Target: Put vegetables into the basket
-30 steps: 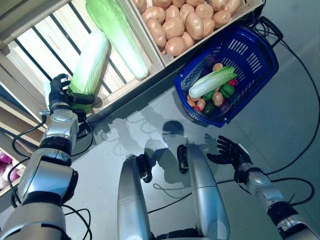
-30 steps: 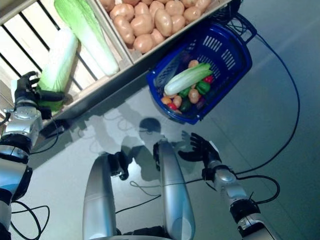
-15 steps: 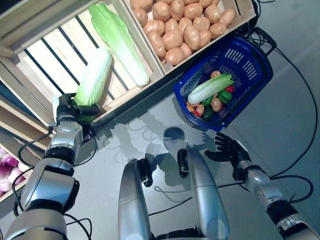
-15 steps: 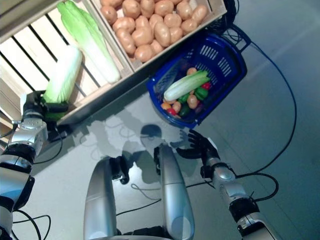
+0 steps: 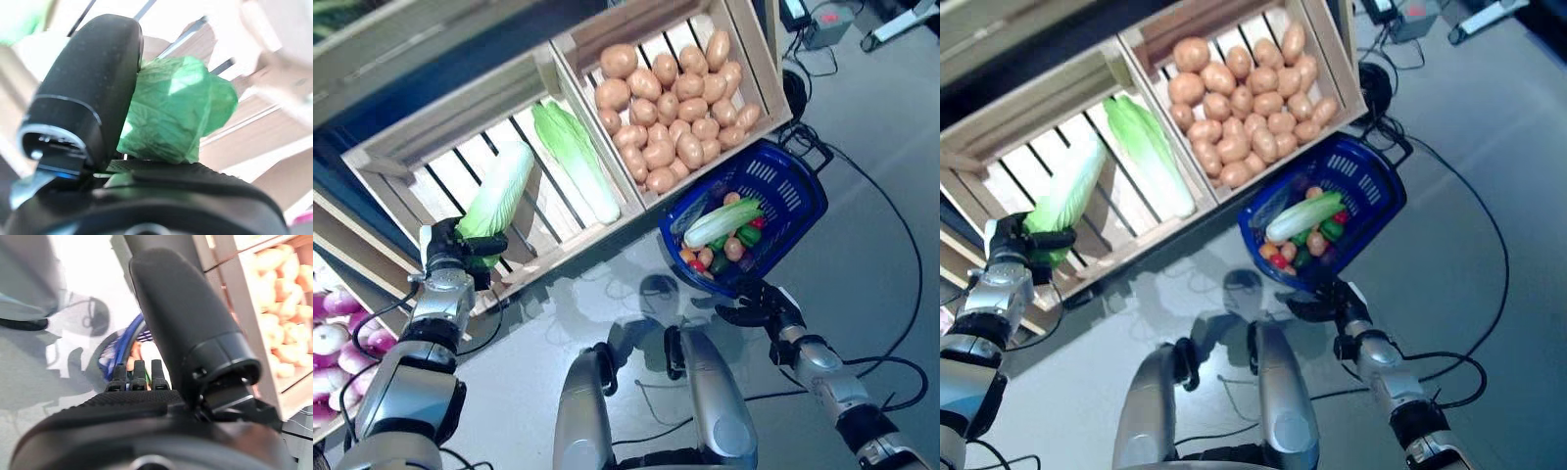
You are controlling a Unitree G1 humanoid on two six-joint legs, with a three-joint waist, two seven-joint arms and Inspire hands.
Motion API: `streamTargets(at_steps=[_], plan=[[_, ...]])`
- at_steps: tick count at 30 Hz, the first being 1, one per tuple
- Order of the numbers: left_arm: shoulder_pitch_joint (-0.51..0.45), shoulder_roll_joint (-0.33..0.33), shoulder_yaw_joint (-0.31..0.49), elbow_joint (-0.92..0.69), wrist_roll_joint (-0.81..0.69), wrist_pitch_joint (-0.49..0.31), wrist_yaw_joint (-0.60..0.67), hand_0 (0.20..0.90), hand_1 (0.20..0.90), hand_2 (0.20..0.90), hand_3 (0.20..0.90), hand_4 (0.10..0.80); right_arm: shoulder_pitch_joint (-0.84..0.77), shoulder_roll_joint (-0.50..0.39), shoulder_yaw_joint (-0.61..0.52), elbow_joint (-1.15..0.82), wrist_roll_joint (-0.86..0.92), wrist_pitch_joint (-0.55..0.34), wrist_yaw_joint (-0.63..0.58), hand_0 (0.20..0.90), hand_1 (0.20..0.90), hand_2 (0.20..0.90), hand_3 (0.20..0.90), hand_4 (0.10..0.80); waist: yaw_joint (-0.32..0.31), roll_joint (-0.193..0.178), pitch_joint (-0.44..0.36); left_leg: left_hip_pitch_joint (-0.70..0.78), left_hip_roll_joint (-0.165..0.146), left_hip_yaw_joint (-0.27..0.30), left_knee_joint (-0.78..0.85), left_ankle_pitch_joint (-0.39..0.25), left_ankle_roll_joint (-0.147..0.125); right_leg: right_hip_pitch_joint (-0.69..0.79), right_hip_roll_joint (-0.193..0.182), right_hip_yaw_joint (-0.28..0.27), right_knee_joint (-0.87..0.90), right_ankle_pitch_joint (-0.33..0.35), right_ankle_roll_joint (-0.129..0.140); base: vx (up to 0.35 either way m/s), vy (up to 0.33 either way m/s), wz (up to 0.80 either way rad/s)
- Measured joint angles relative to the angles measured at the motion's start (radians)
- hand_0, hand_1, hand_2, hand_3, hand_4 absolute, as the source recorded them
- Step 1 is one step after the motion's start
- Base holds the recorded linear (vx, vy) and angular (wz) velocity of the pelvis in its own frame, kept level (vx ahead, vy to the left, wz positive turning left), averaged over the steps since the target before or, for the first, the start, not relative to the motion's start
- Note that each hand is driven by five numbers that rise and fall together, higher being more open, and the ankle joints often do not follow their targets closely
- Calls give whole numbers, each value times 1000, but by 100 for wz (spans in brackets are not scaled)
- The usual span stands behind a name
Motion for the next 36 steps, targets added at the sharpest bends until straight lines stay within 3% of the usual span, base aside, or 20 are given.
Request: streamTargets(at_steps=[2, 4, 5, 8, 13, 16, 19, 23, 27, 36], plan=[[54, -3, 31, -46, 34, -9, 0, 300, 300, 300, 300, 400, 41, 43, -34, -9, -1, 0, -1, 900, 900, 900, 900, 800, 5, 3, -3, 110, -7, 5, -108, 31, -2, 104, -4, -17, -86, 17, 5, 199, -85, 10], [124, -21, 37, -77, 55, -35, 1, 300, 300, 300, 300, 400, 87, 71, -34, -15, -1, -1, -1, 900, 900, 900, 900, 800, 4, 18, -73, 155, -14, 5, -203, 62, -4, 145, -4, -30, -164, 34, 8, 145, -55, 11], [167, -56, 38, -93, 69, -49, 1, 300, 300, 300, 300, 400, 134, 82, -30, -24, -2, -1, -1, 900, 900, 900, 900, 800, 15, 41, -147, 194, -24, 4, -292, 98, -2, 174, -4, -38, -230, 56, 13, 128, -46, 17], [238, -98, 38, -125, 71, -81, -5, 300, 300, 300, 300, 400, 153, 105, -30, -28, -3, -1, 0, 900, 900, 900, 900, 800, 19, 72, -198, 334, -35, 5, -473, 160, 3, 295, 3, -49, -360, 92, 26, 99, -39, 8], [301, -123, 38, -188, 68, -137, -53, 300, 300, 300, 300, 400, 164, 129, -31, -50, -3, -1, 3, 900, 900, 900, 900, 800, 22, 88, -283, 462, -46, 3, -678, 243, 19, 408, 15, -62, -524, 151, 54, 20, -53, 7], [322, -148, 34, -202, 68, -153, -72, 300, 300, 300, 300, 400, 175, 163, -31, -64, 1, -10, 21, 900, 900, 900, 900, 800, 23, 89, -323, 484, -52, 4, -721, 260, 35, 452, 19, -62, -615, 194, 71, -34, -79, 2], [351, -203, 28, -251, 64, -187, -73, 300, 300, 300, 300, 400, 177, 197, -33, -71, 128, -10, 74, 900, 900, 900, 900, 800, 28, 89, -338, 501, -60, 2, -760, 279, 49, 498, 22, -61, -715, 244, 84, -40, -69, 4], [398, -299, 2, -394, 70, -260, -77, 300, 300, 300, 300, 400, 177, 289, -31, -72, 312, -8, 164, 900, 900, 900, 900, 800, 58, 81, -351, 508, -75, 0, -786, 293, 61, 554, 21, -61, -843, 316, 97, -46, -74, 1], [443, -368, -55, -545, 118, -295, -80, 300, 300, 300, 300, 400, 173, 341, -17, -107, 419, 8, 210, 900, 900, 900, 900, 800, 87, 79, -358, 519, -80, -4, -794, 298, 62, 582, 20, -62, -885, 340, 99, -28, -78, 3], [495, -379, -141, -709, 190, -304, -144, 300, 300, 300, 300, 400, 138, 350, 5, -169, 717, 52, 327, 900, 900, 900, 900, 800, 137, 49, -397, 523, -76, -25, -796, 304, 57, 589, 26, -67, -885, 343, 95, 2, -58, 2]])
